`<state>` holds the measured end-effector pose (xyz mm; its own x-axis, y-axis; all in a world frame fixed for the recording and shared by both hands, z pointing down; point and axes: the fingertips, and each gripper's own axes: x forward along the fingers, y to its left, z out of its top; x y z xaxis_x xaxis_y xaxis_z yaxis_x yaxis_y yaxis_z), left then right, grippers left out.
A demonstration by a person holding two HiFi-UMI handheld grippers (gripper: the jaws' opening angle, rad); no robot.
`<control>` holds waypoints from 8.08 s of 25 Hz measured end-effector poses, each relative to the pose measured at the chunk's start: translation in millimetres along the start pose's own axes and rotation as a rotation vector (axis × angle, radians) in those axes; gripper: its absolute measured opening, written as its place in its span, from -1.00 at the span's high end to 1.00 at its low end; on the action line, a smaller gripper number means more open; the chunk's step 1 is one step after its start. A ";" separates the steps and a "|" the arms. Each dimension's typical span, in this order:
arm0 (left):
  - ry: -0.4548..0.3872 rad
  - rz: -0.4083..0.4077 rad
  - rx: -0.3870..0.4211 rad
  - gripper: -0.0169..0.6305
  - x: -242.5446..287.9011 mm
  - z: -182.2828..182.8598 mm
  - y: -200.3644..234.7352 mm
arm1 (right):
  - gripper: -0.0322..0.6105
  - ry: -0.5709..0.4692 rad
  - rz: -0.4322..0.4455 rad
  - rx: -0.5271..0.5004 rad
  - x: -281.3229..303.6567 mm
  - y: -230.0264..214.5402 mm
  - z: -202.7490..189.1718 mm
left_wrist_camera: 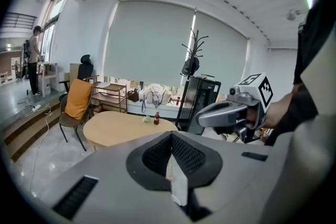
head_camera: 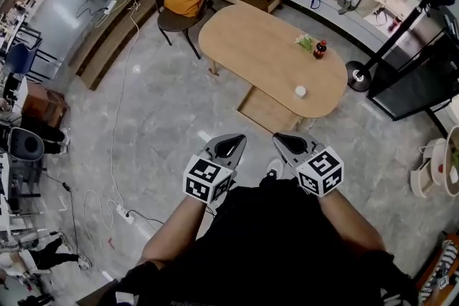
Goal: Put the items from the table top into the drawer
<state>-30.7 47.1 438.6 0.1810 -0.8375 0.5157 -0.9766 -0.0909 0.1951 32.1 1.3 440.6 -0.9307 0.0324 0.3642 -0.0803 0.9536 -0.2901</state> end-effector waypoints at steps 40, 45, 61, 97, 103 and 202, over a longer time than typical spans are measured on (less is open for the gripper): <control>0.393 -0.644 0.453 0.94 270.9 57.4 177.2 | 0.89 0.237 -0.804 0.410 112.2 -269.4 -95.0; 0.433 -0.613 0.410 0.94 294.0 36.3 192.4 | 0.87 0.332 -0.830 0.436 125.5 -309.3 -150.0; 0.560 -0.462 0.254 0.94 308.9 -30.0 206.8 | 0.04 0.629 -0.708 0.470 169.9 -451.9 -301.1; 0.615 -0.458 0.213 0.94 316.0 -67.9 231.0 | 0.06 0.687 -0.720 0.578 246.0 -335.4 -432.9; 0.635 -0.450 0.237 0.94 312.5 -85.7 239.5 | 0.06 0.734 -0.720 0.487 260.5 -349.8 -462.8; 0.063 -0.663 0.323 0.94 -56.6 31.6 146.2 | 0.89 -0.281 -0.757 0.290 114.0 98.1 45.0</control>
<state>-187.4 64.2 411.5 0.7414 -0.5202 0.4240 -0.6442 -0.7287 0.2323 -97.9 85.0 413.9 -0.6402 -0.6941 0.3292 -0.7682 0.5729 -0.2859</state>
